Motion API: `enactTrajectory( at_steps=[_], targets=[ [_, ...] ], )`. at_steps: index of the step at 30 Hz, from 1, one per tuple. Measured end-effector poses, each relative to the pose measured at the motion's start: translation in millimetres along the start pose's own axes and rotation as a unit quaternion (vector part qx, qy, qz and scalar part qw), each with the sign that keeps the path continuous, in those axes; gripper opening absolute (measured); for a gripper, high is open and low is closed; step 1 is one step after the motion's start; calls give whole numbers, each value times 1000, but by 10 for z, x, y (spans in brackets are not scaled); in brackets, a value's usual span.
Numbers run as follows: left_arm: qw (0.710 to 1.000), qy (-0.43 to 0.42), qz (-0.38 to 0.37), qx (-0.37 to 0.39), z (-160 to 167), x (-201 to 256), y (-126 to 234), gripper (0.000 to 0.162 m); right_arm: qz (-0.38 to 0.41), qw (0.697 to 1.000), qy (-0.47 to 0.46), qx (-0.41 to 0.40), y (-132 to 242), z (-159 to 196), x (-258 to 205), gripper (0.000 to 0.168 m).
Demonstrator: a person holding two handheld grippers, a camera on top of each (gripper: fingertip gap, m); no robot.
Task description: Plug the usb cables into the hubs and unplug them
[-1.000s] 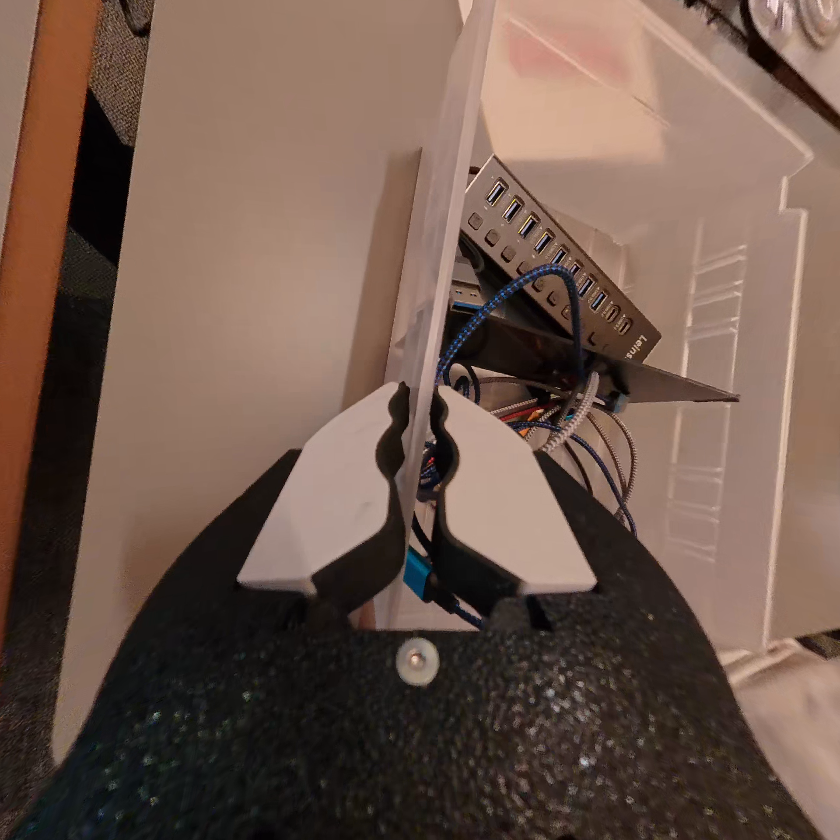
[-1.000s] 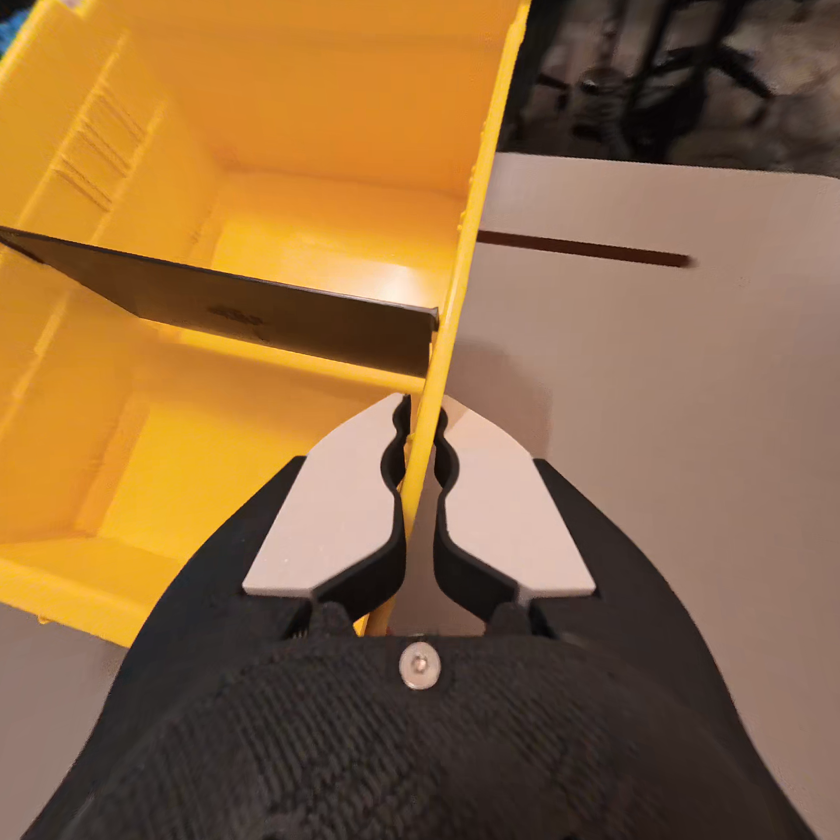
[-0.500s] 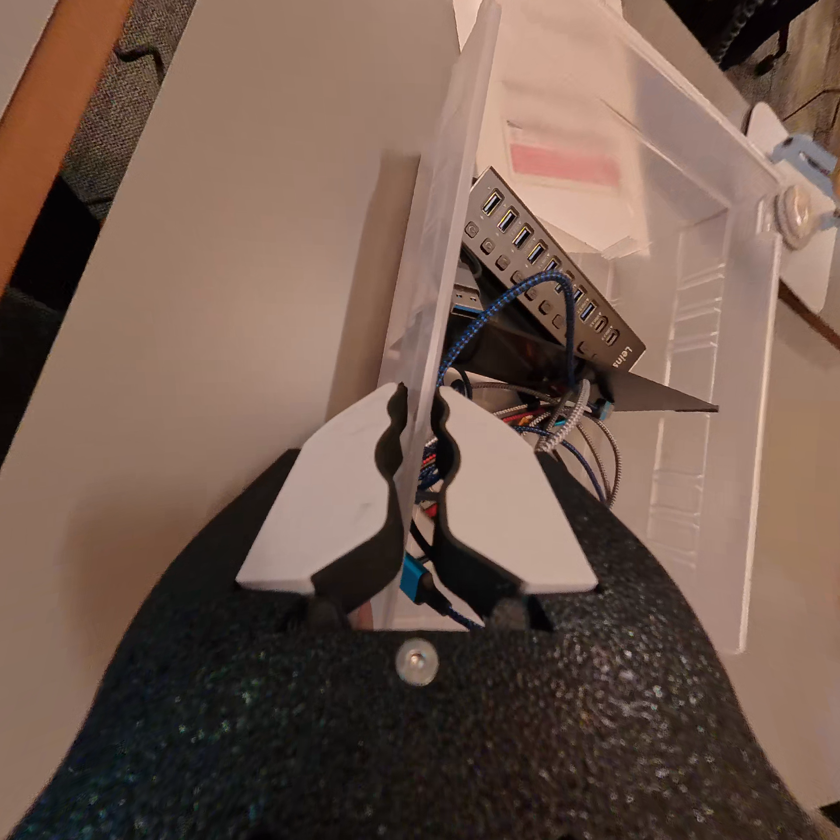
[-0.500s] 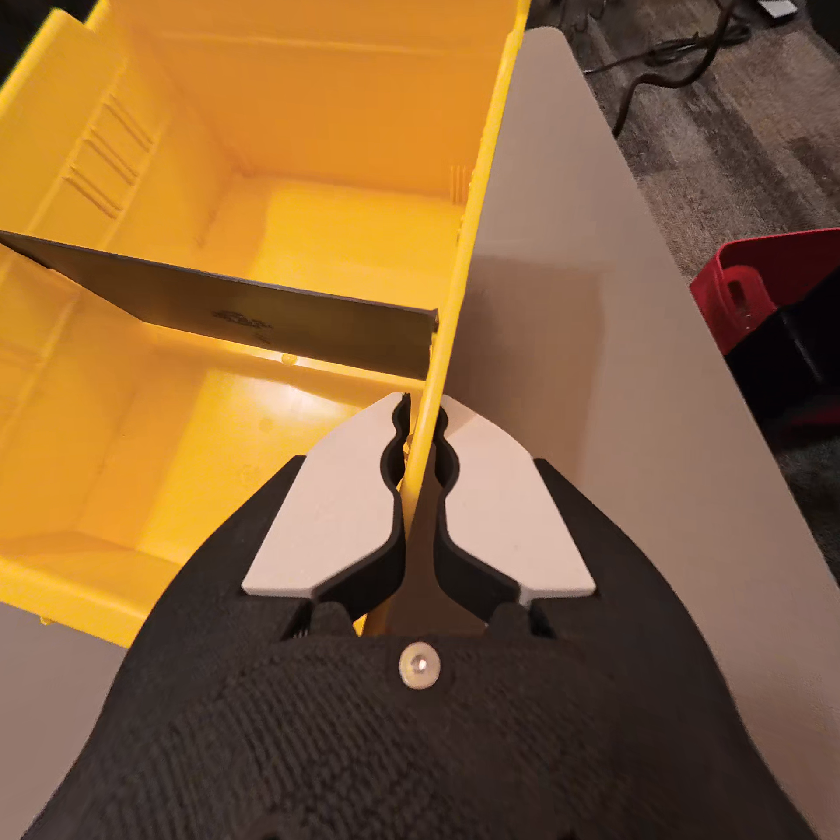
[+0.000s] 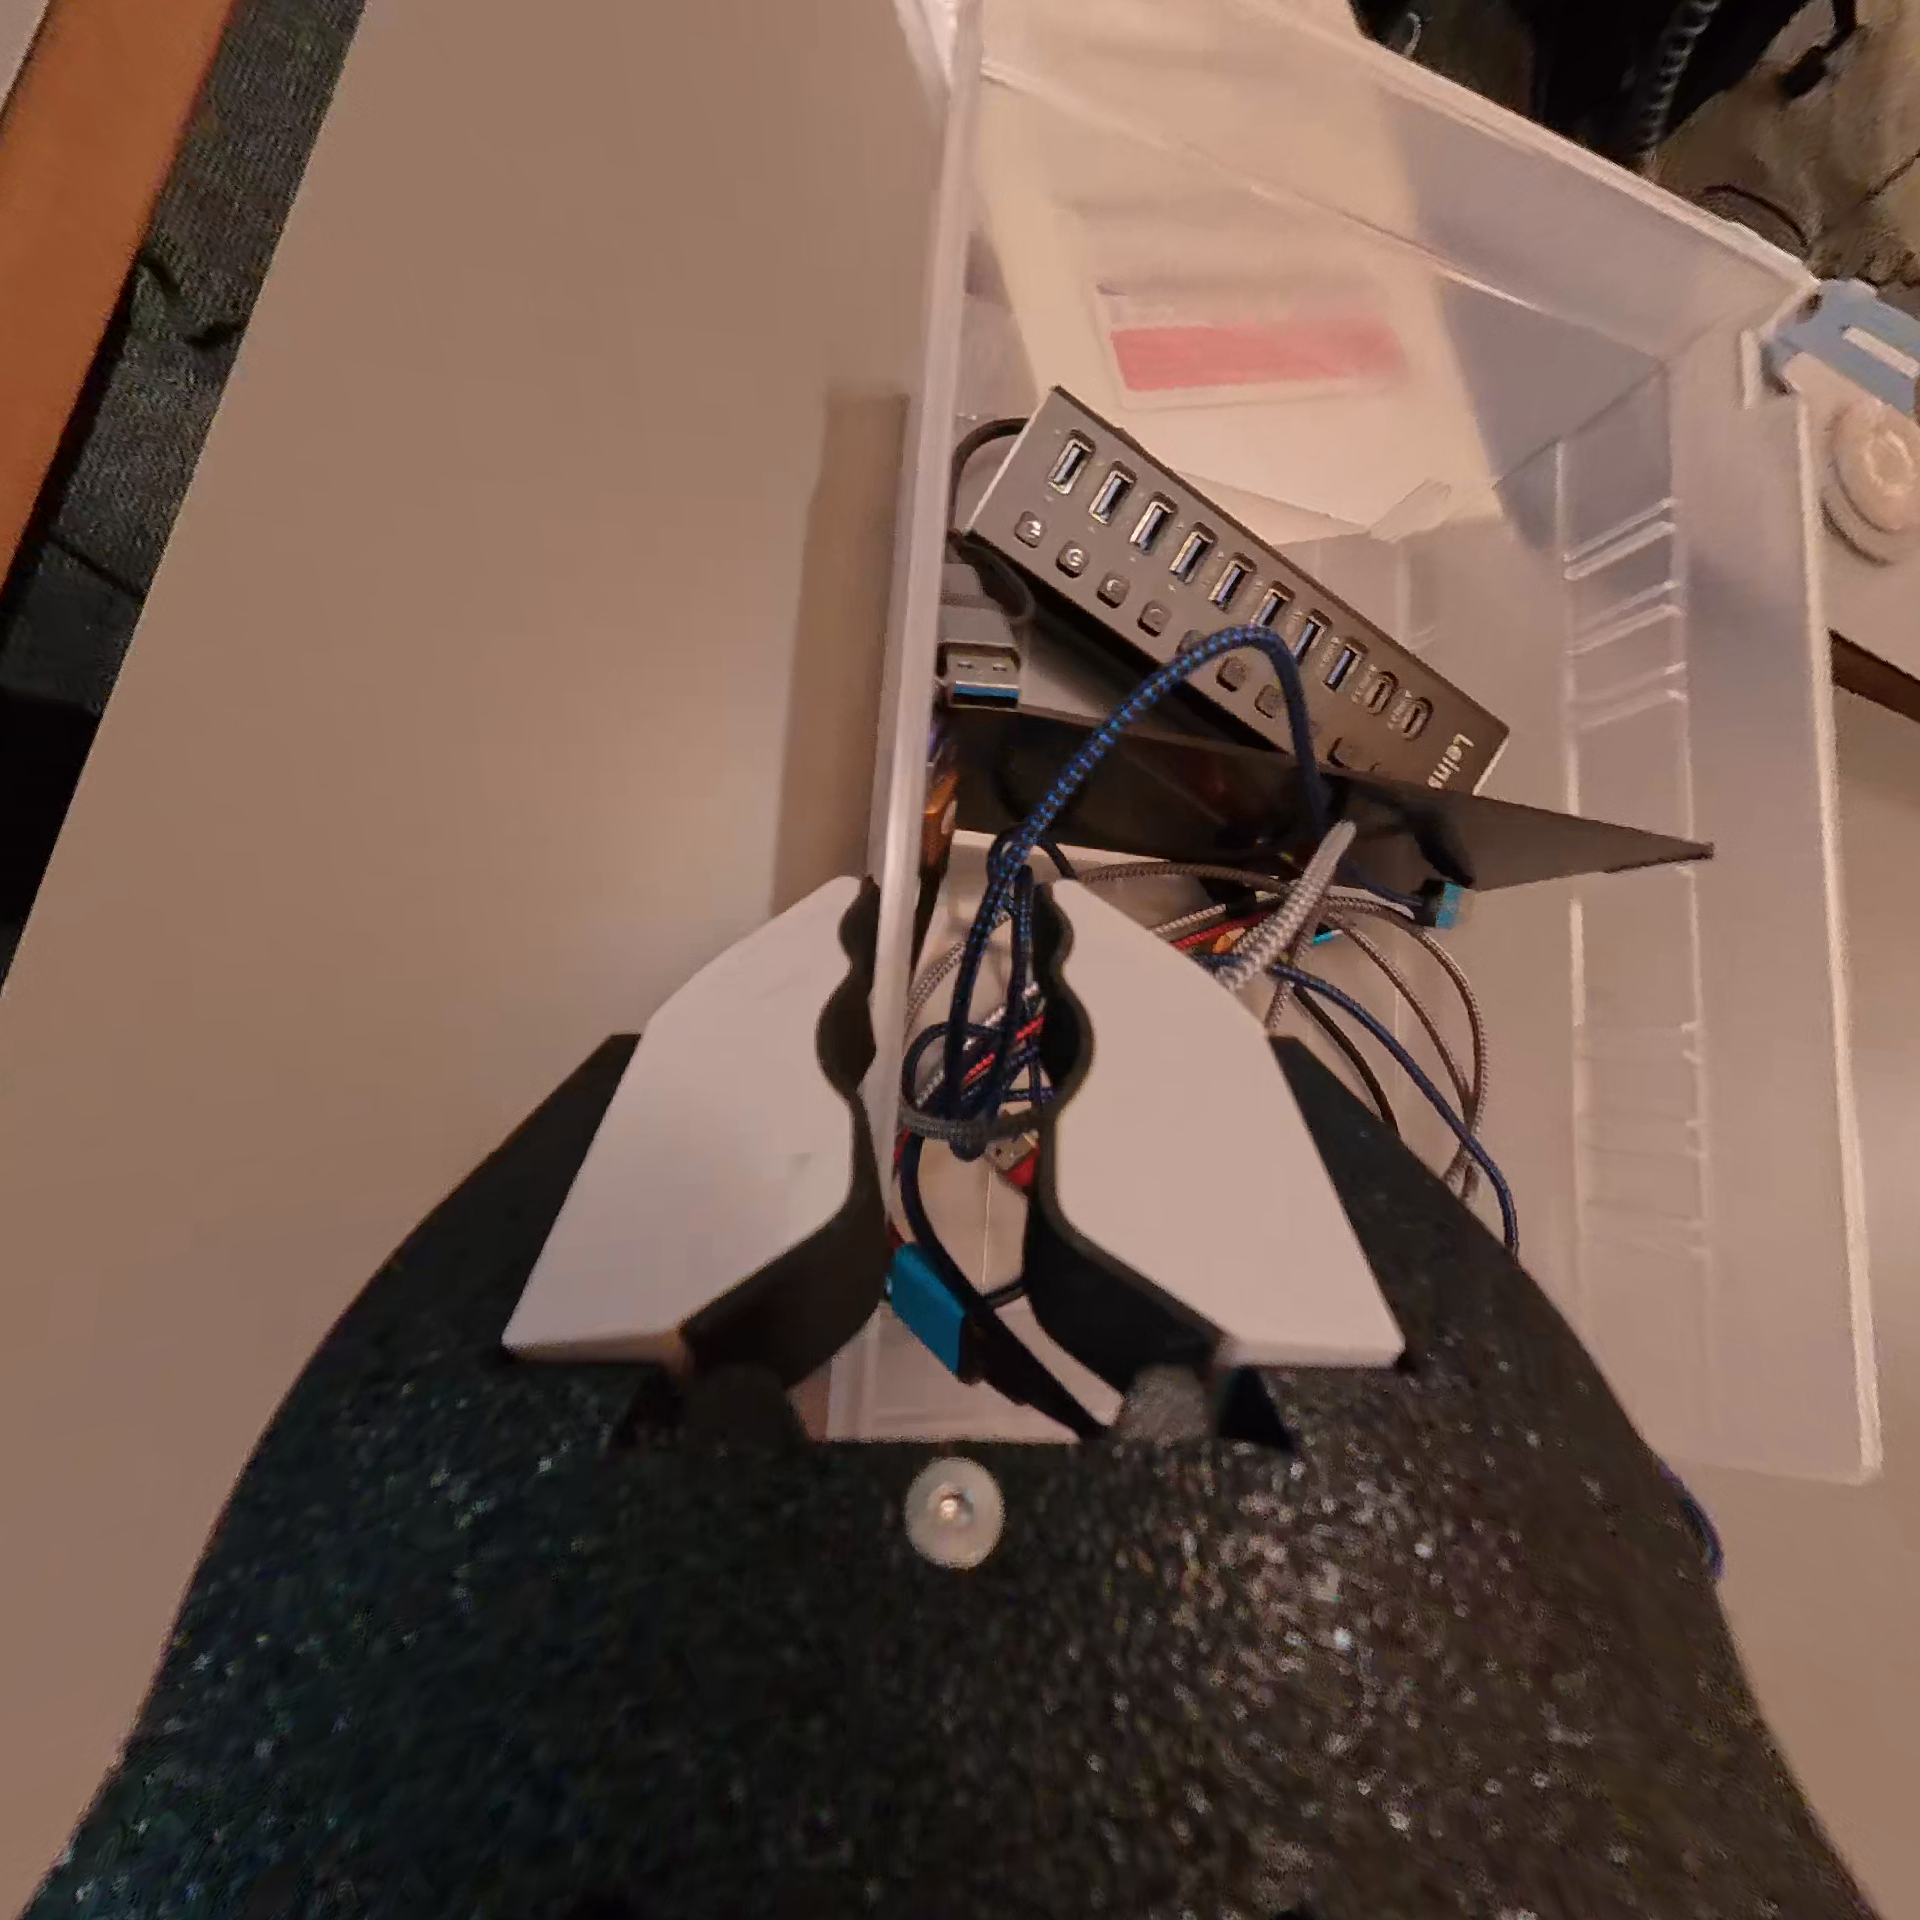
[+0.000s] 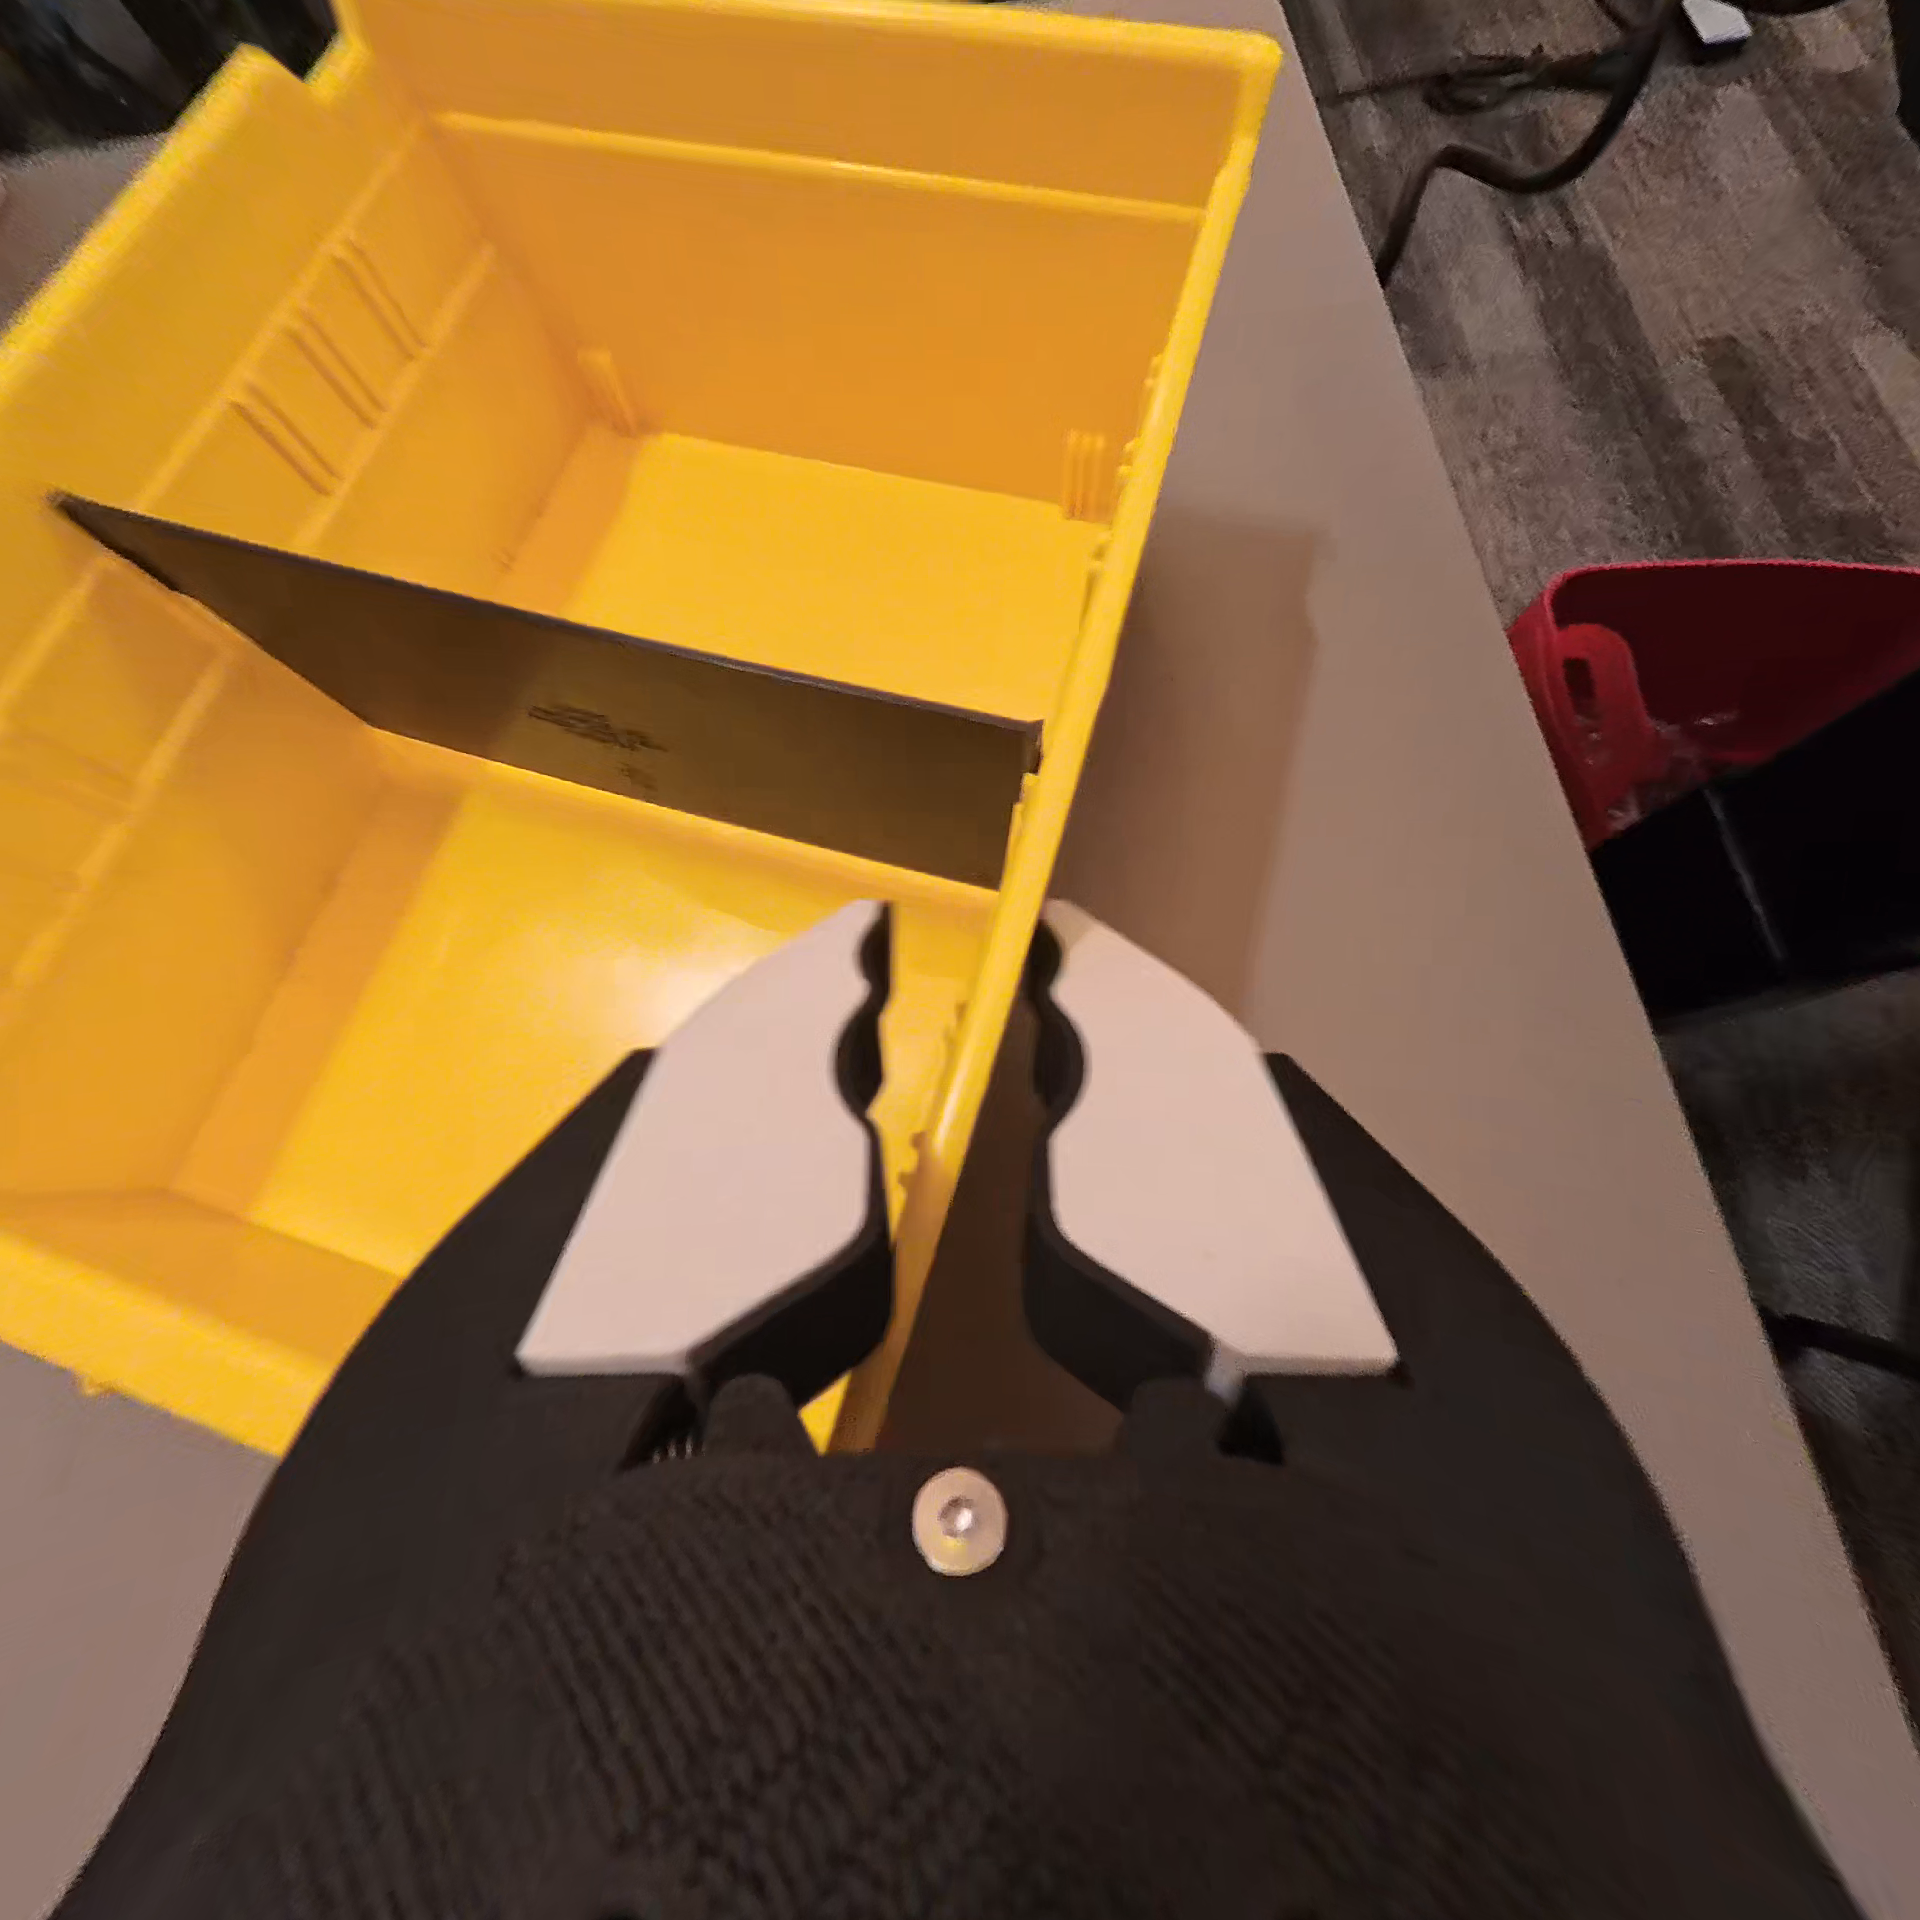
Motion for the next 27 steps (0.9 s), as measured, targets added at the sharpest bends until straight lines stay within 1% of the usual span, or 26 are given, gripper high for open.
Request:
enactTrajectory(
  at_steps=[1, 2, 3, 4, 7, 10, 13, 17, 19, 21, 24, 27],
  targets=[
    [1000, -8, 3, 0, 10, 14, 18, 29, -9, 1000, -13, 16, 38, -15, -24, 46],
    [1000, -16, 3, 1, 12, 19, 55, 31, -5, 999, -28, 33, 101, -30, -17, 61],
    [999, -30, -1, 11, -9, 23, 110, 37, 3, 998, -31, 55, 197, -53, -3, 66],
    [998, -55, -5, 25, -44, 30, 179, 46, 10, 996, -24, 82, 320, -91, 3, 68],
    [986, -161, -16, 41, -164, 87, 433, 52, 25, 987, 21, 157, 749, -195, -45, 80],
    [964, -263, -10, 34, -304, 211, 631, 69, -15, 978, 74, 194, 1104, -208, -357, 94],
    [944, -329, 1, 10, -438, 319, 705, 70, -95, 969, 106, 203, 1352, -117, -861, 104],
    [929, -368, 32, -37, -546, 445, 641, 70, -172, 953, 136, 211, 1541, 84, -1480, 105],
    [913, -402, 40, -59, -573, 514, 577, 69, -208, 945, 146, 207, 1596, 223, -1739, 104],
    [894, -439, 32, -82, -604, 561, 502, 69, -230, 940, 150, 202, 1619, 355, -1924, 102],
    [853, -508, -12, -118, -687, 571, 376, 69, -253, 939, 148, 181, 1624, 537, -2094, 102],
    [800, -579, -9, -155, -738, 663, 204, 70, -286, 932, 137, 177, 1675, 636, -2214, 101]
  ],
)
Point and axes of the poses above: each gripper's, where its closed fingertips meet, y back along the fingers, z out of its underside, x = y × z across the jaws, the point moved 2 cm from there along y, back along the fingers, and after that the axes turned 9 degrees about z, right-handed, at the moved point
